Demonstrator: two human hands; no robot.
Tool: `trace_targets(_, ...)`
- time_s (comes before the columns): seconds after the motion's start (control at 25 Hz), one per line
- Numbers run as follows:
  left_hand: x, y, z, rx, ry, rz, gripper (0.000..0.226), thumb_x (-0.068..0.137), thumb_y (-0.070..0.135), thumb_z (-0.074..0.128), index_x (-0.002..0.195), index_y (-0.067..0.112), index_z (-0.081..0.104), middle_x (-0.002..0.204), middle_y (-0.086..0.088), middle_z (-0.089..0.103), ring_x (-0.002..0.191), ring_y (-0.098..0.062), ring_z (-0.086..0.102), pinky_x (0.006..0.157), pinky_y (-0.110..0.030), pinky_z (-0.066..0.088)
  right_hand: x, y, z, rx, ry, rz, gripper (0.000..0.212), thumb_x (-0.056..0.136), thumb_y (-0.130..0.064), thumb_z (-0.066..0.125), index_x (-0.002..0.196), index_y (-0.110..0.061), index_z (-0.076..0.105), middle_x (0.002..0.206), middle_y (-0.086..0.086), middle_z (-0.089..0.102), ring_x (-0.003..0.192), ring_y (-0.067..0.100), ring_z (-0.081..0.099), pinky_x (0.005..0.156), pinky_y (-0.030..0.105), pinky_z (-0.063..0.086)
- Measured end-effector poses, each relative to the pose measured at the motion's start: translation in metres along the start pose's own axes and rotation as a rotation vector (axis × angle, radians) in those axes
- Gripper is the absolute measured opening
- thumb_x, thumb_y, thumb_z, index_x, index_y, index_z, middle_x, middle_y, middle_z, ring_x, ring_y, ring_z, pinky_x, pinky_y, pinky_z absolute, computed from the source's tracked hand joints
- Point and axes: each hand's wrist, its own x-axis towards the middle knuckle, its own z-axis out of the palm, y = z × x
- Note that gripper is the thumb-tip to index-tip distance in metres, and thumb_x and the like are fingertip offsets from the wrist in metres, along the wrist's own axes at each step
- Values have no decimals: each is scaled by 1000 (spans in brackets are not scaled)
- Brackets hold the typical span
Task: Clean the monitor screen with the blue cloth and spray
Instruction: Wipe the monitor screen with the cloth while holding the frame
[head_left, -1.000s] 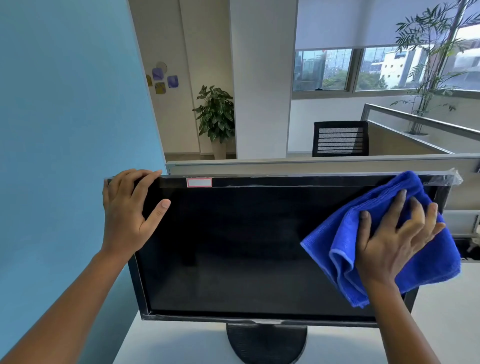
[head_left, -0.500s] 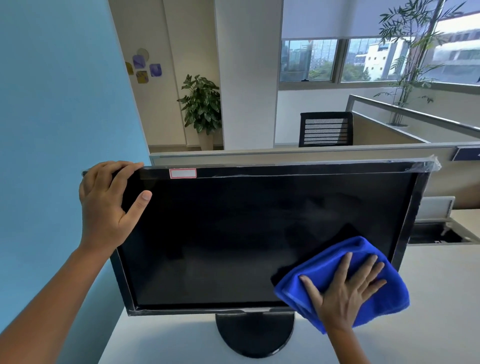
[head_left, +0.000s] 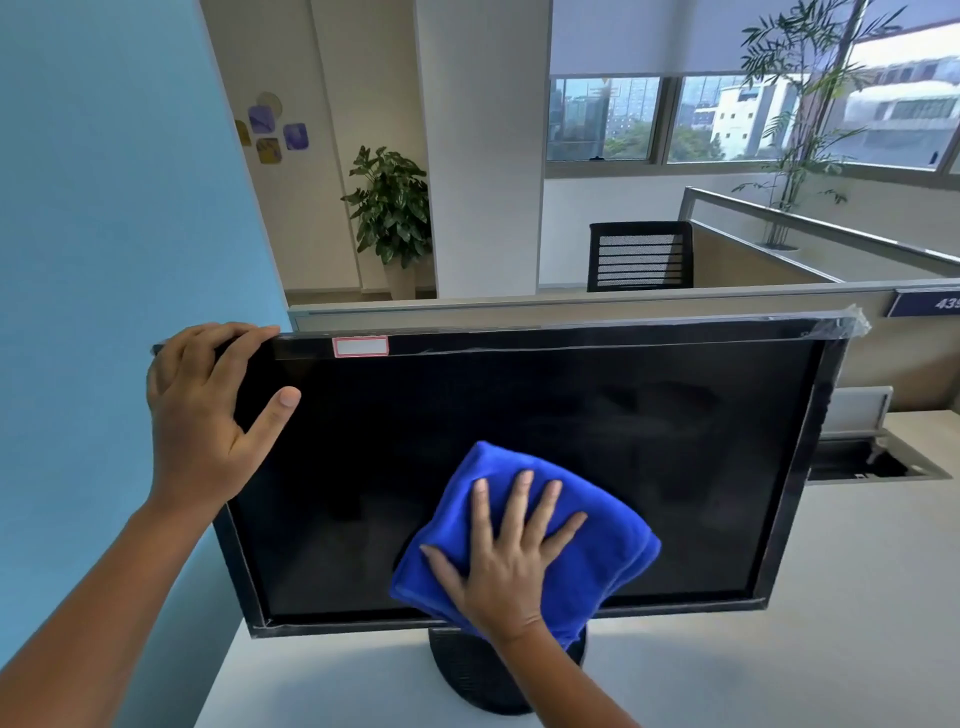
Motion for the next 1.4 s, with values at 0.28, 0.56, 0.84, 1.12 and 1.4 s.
trace_targets(0.28, -2, 2, -1, 53, -43, -54, 55, 89, 52, 39, 126, 13, 51, 120, -13, 52, 119, -35, 43, 99, -51, 31, -33, -54, 29, -113, -55, -511, 75, 77, -62, 52, 143, -32, 34, 150, 2, 28, 142, 31, 8, 109, 64, -2)
trace_targets(0.56, 0, 4, -1, 65, -66, -72, 56, 89, 55, 39, 128, 19, 52, 122, -10, 52, 120, -32, 43, 100, -51, 32, 38, -62, -4, -14, 130, -564, 70, 85, -53, 49, 147, -31, 28, 157, 1, 18, 147, 23, 5, 114, 58, -5)
trace_targets(0.84, -1, 2, 2, 133, -84, -39, 61, 86, 60, 41, 132, 20, 48, 132, -11, 49, 134, -30, 32, 114, -58, 0, 65, -74, -12, 16, 173, -511, 68, 87, -53, 47, 148, -28, 29, 158, 5, 14, 147, 28, 8, 114, 60, -4)
trace_targets(1.12, -6, 1, 11, 27, -137, 92, 77, 91, 59, 37, 144, 5, 28, 151, -10, 30, 145, -25, 12, 119, -47, 7, -15, -48, 33, -173, -75, -861, 82, 79, -55, 55, 149, -25, 25, 158, 3, 15, 147, 27, 4, 115, 57, -10)
trace_targets(1.4, -5, 3, 7, -35, -133, 88, 75, 91, 58, 36, 143, 4, 31, 149, -9, 34, 144, -22, 18, 119, -38, 12, 49, -82, 1, -26, 72, -732, 70, 87, -49, 45, 149, -23, 25, 158, 5, 12, 147, 26, 3, 115, 56, -9)
